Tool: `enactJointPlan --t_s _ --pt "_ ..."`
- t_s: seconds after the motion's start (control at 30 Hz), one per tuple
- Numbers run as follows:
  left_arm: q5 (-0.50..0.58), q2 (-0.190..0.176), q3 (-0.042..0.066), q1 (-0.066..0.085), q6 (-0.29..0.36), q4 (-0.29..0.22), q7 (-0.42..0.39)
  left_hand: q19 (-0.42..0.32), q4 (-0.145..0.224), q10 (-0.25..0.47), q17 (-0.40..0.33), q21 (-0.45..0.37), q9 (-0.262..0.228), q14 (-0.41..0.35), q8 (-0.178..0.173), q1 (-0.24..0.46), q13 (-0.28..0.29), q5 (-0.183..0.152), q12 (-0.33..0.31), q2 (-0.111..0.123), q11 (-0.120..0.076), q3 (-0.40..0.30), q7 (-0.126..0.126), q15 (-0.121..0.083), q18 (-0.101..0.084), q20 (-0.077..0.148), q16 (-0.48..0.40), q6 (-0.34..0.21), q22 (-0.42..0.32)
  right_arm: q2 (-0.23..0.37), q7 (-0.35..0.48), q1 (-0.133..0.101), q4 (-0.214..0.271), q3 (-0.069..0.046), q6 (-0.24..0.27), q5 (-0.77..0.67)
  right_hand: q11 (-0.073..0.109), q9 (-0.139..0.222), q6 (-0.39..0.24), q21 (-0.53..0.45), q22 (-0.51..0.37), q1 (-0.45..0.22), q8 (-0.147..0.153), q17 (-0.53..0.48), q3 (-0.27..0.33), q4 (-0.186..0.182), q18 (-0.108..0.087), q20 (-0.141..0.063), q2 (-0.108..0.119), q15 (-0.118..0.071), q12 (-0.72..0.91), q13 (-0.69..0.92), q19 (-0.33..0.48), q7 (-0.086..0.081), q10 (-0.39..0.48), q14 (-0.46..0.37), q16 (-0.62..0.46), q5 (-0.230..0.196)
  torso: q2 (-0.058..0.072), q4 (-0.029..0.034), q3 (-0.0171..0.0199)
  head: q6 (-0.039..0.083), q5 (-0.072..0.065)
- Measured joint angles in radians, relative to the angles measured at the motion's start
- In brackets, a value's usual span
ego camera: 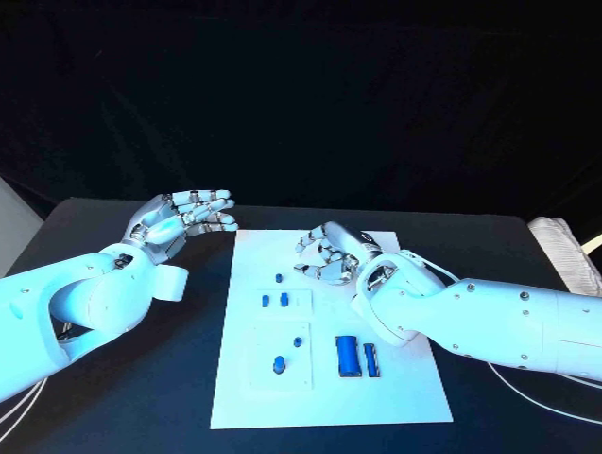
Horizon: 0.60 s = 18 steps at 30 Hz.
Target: Assemble the parts on the task board
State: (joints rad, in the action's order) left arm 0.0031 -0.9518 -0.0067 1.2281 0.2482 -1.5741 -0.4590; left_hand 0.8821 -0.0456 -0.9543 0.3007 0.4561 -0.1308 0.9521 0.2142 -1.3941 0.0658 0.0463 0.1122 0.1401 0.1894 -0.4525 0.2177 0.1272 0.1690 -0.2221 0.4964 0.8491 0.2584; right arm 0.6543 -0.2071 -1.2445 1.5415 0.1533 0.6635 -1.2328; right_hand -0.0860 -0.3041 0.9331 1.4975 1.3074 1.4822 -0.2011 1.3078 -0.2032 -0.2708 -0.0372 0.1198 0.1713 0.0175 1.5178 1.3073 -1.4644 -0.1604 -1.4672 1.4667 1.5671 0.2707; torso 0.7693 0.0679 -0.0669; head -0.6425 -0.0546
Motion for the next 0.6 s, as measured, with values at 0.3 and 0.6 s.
enactJointPlan --t_s 0.3,0.6 --pt "0.000 0.000 0.000 0.000 0.000 -0.002 0.000 -0.002 0.000 0.000 0.000 0.004 0.000 0.000 0.000 0.000 0.000 0.000 0.000 0.000 0.000 0.000 0.000 0.000 0.000 0.002 0.000 0.000 0.001 -0.063 -0.026 0.018 -0.041 0.003 -0.039 -0.007 0.002 0.001 0.009 0.000 0.000 0.000 -0.004 0.000 -0.009 0.001 0.000 0.000 0.000 -0.005 0.004 0.000 0.000 0.002 0.002 -0.001 0.000 -0.009 0.000 0.0018 0.0003 -0.012 0.007" --pt "0.000 0.000 0.000 0.000 0.000 -0.006 0.001 -0.004 0.000 0.000 0.001 0.004 0.000 0.000 0.000 0.000 0.000 0.000 0.000 0.000 0.000 0.000 0.000 0.000 0.000 0.004 0.000 0.000 0.002 -0.101 -0.045 0.024 -0.079 0.003 -0.054 -0.015 0.002 0.002 0.009 -0.001 0.001 0.000 -0.004 0.000 -0.015 0.001 0.000 -0.004 0.000 -0.007 0.004 0.000 -0.004 0.002 0.002 0.000 0.000 -0.009 0.001 0.0017 -0.0004 -0.019 0.011"
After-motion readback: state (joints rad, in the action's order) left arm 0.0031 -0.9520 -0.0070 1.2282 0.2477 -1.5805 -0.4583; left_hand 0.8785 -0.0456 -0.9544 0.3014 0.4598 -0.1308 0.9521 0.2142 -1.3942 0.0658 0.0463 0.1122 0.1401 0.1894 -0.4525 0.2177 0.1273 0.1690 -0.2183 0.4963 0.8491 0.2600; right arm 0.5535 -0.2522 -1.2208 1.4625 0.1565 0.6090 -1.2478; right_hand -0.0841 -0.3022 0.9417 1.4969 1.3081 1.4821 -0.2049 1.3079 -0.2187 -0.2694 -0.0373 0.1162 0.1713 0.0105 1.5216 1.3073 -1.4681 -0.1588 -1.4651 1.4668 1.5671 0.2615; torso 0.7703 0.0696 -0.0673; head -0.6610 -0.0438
